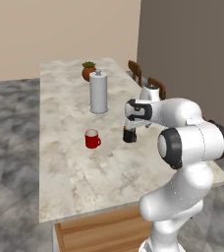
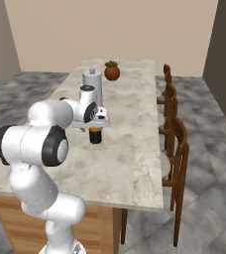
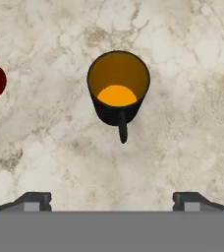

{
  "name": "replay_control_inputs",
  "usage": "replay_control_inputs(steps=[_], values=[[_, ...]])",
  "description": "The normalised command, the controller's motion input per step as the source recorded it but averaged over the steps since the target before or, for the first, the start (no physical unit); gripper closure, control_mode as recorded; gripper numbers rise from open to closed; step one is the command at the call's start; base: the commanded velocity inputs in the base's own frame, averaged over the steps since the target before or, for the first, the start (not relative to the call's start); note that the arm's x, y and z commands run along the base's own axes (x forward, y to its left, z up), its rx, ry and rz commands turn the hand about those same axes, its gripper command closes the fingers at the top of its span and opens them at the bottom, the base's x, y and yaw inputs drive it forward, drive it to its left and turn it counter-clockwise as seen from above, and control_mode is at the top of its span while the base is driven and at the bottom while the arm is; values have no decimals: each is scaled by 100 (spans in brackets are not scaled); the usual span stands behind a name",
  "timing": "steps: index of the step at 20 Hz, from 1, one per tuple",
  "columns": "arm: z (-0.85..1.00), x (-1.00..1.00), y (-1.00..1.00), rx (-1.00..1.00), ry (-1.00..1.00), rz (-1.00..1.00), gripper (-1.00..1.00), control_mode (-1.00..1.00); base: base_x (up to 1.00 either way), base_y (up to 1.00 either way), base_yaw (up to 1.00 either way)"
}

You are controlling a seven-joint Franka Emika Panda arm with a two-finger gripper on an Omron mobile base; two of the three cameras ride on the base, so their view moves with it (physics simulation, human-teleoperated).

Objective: Clear the mugs and bowl far away from the sink.

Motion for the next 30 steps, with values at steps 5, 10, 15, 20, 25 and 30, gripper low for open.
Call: replay_control_inputs(steps=[5, 10, 15, 20, 25, 30], values=[[58, -93, 2, 0, -9, 1, -100, -100, 0, 0, 0], [54, -74, 2, 0, -4, 2, -100, -100, 0, 0, 0], [52, -68, 0, 0, 0, 0, -100, -100, 0, 0, 0], [47, -57, 4, 0, 0, 0, -100, -100, 0, 0, 0], [12, -49, 5, 0, 0, -11, -100, -100, 0, 0, 0], [0, -50, 16, 0, -4, -16, -100, -100, 0, 0, 0]])
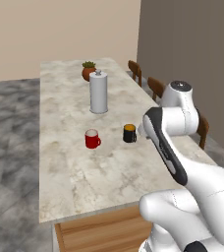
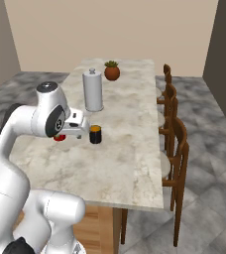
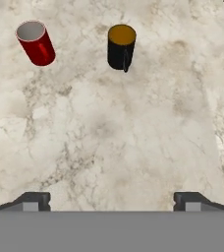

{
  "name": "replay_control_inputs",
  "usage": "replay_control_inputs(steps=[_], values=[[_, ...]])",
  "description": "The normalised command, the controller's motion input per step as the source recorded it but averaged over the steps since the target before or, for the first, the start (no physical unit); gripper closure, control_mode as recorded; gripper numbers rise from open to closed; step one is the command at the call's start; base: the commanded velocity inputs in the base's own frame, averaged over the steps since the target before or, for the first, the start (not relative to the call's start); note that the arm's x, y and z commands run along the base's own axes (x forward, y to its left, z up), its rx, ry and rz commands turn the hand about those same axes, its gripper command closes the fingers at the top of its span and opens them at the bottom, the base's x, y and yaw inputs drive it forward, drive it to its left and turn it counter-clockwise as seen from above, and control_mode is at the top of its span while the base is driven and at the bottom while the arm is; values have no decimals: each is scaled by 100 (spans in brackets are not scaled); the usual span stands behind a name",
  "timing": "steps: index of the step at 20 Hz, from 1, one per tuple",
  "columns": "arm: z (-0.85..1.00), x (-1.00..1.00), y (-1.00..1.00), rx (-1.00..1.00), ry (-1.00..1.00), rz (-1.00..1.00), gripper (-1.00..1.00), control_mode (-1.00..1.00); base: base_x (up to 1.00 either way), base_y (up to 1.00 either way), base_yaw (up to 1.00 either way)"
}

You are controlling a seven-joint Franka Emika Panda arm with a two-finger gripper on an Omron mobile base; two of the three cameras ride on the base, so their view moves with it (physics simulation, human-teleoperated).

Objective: Clear the mugs and bowl far away from the sink.

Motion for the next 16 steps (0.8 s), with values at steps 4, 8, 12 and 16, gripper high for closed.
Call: replay_control_inputs(steps=[4, 8, 12, 16], values=[[0, -60, 29, 1, -11, -6, -100, -100, 0, 0, 0], [18, -46, 10, 0, -14, -3, -100, -100, 0, 0, 0], [0, 0, 0, 0, 0, 0, -100, 100, -50, 0, -1], [0, 0, 0, 0, 0, 0, -100, 100, -50, 0, 0]])
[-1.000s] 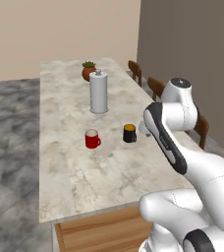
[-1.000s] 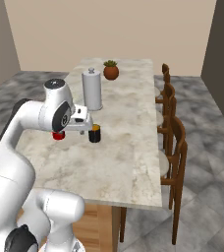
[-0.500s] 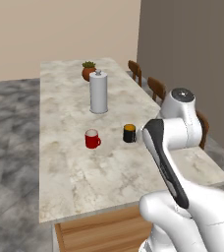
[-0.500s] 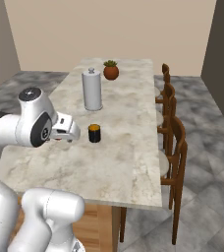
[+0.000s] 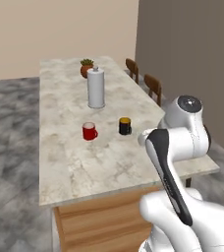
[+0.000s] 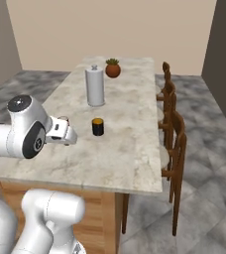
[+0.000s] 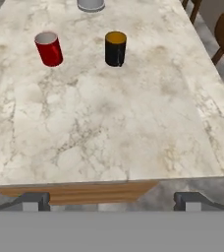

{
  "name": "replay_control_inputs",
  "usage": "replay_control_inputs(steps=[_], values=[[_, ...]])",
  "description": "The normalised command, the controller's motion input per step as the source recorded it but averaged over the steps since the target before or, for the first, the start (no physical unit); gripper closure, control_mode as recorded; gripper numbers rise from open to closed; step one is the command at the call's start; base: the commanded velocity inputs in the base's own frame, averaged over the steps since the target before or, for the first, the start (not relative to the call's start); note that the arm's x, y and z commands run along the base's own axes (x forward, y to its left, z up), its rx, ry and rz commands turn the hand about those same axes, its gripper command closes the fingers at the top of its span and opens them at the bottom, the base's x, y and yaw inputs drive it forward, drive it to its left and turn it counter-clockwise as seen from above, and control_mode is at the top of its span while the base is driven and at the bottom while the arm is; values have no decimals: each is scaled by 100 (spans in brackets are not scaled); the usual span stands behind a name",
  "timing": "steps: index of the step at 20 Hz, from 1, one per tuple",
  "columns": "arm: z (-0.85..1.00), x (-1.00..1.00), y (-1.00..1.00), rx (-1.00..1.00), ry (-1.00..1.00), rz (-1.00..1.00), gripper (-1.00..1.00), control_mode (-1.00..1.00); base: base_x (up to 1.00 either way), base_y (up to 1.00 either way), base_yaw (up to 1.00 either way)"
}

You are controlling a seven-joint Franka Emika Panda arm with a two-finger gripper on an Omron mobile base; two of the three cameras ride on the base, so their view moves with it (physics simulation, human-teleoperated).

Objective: Clear the mugs and bowl far away from the sink.

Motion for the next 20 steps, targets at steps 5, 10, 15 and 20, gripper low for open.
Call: replay_control_inputs(steps=[5, 10, 15, 20], values=[[0, 0, 0, 0, 0, 0, -100, 100, -39, 14, 5], [0, 0, 0, 0, 0, 0, -100, 100, -23, 13, 62], [0, 0, 0, 0, 0, 0, -100, 100, 0, 0, 100], [0, 0, 0, 0, 0, 0, -100, 100, 0, 0, 100]])
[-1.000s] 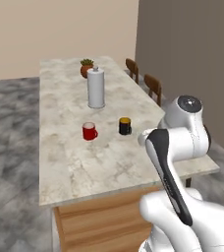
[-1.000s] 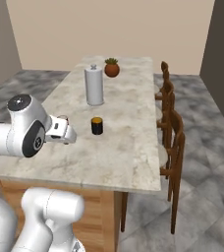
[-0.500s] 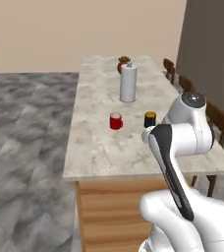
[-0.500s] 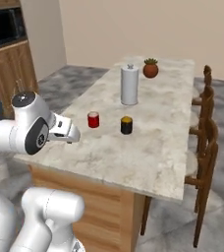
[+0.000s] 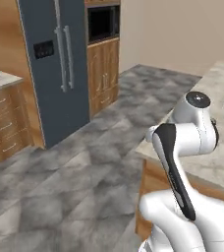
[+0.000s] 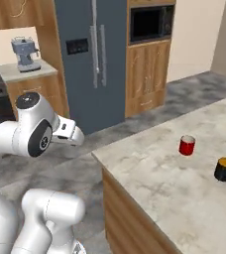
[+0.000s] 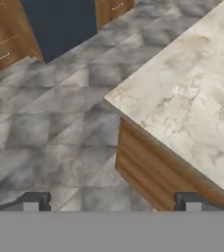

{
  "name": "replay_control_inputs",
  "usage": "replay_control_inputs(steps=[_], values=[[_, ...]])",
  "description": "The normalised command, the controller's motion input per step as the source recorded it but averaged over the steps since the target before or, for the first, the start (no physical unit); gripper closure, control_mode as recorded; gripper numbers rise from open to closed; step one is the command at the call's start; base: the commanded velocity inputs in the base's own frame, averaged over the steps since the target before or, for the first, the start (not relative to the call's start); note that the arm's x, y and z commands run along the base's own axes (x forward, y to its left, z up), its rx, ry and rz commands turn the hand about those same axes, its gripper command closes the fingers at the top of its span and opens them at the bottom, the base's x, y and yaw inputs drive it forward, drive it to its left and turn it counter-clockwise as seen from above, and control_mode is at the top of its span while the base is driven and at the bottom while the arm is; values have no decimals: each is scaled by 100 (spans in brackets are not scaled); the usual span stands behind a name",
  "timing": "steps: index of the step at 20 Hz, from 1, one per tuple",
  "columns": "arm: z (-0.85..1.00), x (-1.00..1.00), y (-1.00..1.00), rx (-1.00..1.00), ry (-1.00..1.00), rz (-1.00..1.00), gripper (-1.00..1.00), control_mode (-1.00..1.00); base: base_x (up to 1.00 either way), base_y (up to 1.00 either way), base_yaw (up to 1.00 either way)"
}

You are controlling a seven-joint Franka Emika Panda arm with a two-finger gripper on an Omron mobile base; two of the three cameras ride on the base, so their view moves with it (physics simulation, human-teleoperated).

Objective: Clear the mugs and bowl far away from the sink.

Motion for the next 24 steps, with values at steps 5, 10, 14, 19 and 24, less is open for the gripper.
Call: replay_control_inputs(steps=[5, 10, 14, 19, 24], values=[[0, 0, 0, 0, 0, 0, -100, 100, 0, 0, 100], [0, 0, 0, 0, 0, 0, -100, 100, 0, 0, 100], [0, 0, 0, 0, 0, 0, -100, 100, 0, 0, 100], [0, 0, 0, 0, 0, 0, -100, 100, 0, 0, 100], [0, 0, 0, 0, 0, 0, -100, 100, 0, 0, 100]])
